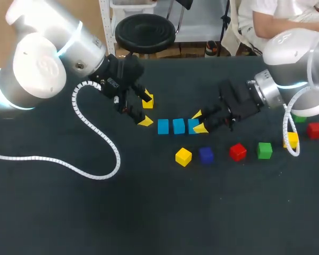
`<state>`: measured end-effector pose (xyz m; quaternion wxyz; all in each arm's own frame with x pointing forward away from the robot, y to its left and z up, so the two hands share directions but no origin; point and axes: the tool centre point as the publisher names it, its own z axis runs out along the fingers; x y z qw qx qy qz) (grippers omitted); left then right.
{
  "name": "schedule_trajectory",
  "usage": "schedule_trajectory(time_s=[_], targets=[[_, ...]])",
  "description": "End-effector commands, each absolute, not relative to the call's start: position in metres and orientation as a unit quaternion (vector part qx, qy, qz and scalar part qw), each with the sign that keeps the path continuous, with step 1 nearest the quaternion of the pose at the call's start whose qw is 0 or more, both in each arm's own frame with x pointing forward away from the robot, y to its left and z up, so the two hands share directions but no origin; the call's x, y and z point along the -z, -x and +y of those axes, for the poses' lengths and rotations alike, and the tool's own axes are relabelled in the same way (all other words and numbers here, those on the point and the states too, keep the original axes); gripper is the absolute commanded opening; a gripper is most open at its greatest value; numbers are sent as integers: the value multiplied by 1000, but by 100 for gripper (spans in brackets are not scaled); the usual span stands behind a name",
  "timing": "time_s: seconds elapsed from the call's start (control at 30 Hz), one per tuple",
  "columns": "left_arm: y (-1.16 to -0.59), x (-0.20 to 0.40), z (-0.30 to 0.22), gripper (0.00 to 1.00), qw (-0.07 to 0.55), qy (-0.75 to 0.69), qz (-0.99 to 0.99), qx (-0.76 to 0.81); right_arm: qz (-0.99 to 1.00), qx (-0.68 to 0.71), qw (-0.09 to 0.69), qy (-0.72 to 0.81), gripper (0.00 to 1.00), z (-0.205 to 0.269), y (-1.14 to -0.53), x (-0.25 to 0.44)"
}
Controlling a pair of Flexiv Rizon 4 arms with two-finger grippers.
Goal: Place the blue cubes, place green cubes on the blue cubes, place the yellow cubes on the green cubes, then place the red cubes on the yellow cubes, and place purple cube on the red cubes.
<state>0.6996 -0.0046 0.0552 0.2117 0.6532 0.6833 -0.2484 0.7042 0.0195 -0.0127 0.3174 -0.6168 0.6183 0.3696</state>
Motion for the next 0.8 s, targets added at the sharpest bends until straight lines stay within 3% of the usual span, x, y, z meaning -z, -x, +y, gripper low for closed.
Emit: schedule_trajectory(time_s=[0.03,0.8], targets=[[-699,-55,-3,100,213,-654,682,249,615,-375,316,617,0,20,-708,16],[-699,-55,-3,100,213,-654,682,249,597,-390,321,624,0,19,-711,15]])
